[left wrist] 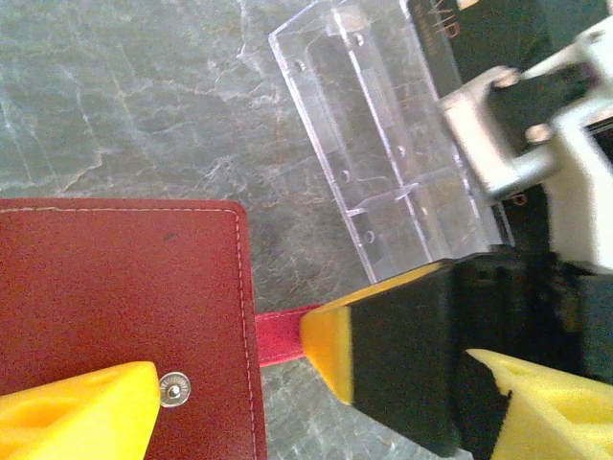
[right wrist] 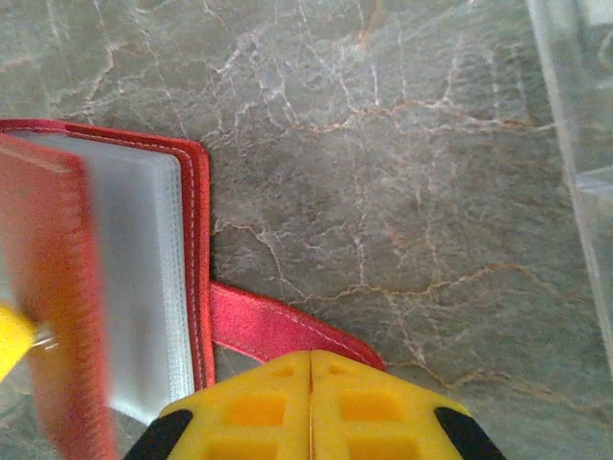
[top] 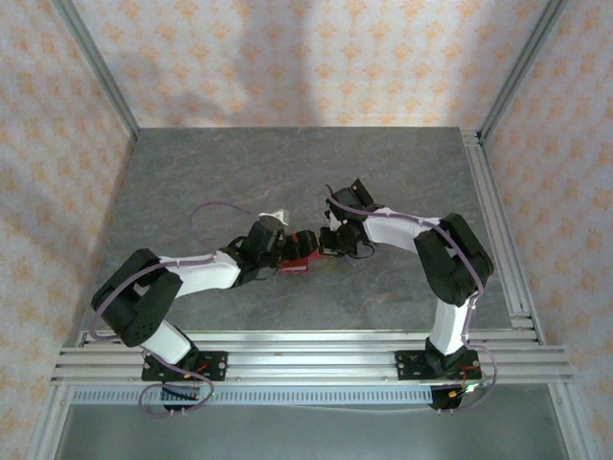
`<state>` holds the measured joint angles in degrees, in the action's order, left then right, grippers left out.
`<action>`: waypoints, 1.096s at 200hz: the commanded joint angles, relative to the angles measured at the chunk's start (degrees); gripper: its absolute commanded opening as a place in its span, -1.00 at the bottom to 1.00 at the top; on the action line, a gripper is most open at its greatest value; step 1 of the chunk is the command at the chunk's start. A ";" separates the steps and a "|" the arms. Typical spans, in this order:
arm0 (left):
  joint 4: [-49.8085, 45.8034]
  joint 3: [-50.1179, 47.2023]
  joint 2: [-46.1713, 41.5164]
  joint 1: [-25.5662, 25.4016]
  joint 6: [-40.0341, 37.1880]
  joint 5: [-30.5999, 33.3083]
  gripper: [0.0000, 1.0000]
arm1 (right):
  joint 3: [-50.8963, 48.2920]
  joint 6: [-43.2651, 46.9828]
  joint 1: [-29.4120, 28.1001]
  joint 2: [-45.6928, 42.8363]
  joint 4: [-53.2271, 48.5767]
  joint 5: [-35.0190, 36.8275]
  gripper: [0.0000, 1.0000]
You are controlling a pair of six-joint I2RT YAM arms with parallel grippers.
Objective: Put the credit cards into the card holder
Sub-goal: Close the card holder at the center of the table.
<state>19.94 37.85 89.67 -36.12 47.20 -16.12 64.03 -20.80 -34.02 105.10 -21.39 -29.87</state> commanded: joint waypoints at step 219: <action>-3.68 1.61 3.06 -0.18 1.70 4.95 0.64 | -20.12 -21.21 -8.95 -9.34 39.33 1.43 -1.00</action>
<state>19.59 38.94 92.42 -36.12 49.47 -12.32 44.64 -38.70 -42.48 93.34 6.35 -30.50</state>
